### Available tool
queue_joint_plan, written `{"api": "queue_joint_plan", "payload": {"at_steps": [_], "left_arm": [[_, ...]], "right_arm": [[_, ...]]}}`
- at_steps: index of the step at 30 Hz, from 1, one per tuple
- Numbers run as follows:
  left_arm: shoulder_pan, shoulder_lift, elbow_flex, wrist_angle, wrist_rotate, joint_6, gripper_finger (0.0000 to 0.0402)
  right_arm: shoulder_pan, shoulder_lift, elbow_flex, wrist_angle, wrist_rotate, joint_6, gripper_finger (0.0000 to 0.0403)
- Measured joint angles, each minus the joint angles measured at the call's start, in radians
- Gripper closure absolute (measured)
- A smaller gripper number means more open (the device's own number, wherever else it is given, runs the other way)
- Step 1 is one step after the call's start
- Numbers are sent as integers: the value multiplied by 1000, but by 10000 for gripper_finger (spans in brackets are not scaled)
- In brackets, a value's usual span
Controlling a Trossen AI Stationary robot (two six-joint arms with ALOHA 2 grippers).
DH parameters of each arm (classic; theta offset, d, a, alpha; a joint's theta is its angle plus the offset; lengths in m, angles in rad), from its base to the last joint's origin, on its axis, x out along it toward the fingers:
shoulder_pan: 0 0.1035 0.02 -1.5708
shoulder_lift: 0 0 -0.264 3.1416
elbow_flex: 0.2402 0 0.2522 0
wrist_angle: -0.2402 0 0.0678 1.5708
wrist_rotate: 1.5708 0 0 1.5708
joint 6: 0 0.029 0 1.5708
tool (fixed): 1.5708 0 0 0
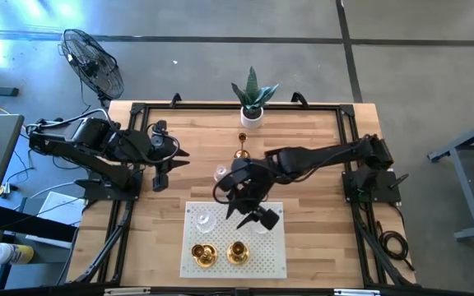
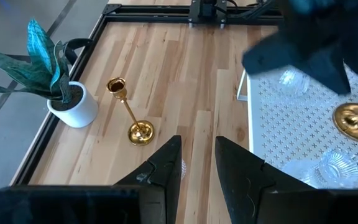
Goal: Pick & Place candle stick holders
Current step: Put the transparent candle holder on the shelf
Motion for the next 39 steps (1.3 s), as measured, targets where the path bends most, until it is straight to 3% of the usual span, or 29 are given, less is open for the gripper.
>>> {"api": "queue_joint_plan", "payload": {"at_steps": [11, 17, 27, 36, 39], "left_arm": [[0, 0, 0, -17, 19, 5, 307], [0, 18, 0, -26, 8, 8, 307], [23, 100, 0, -11, -257, 61, 307], [224, 115, 0, -32, -136, 193, 307], [325, 120, 1, -32, -21, 260, 307]], "right_arm": [[26, -206, 0, -129, 385, 31, 226], [31, -293, 0, -194, 569, 158, 226], [37, -322, 0, -412, 614, 371, 226], [77, -322, 0, -429, 607, 388, 226], [94, -322, 0, -431, 602, 389, 226]]}}
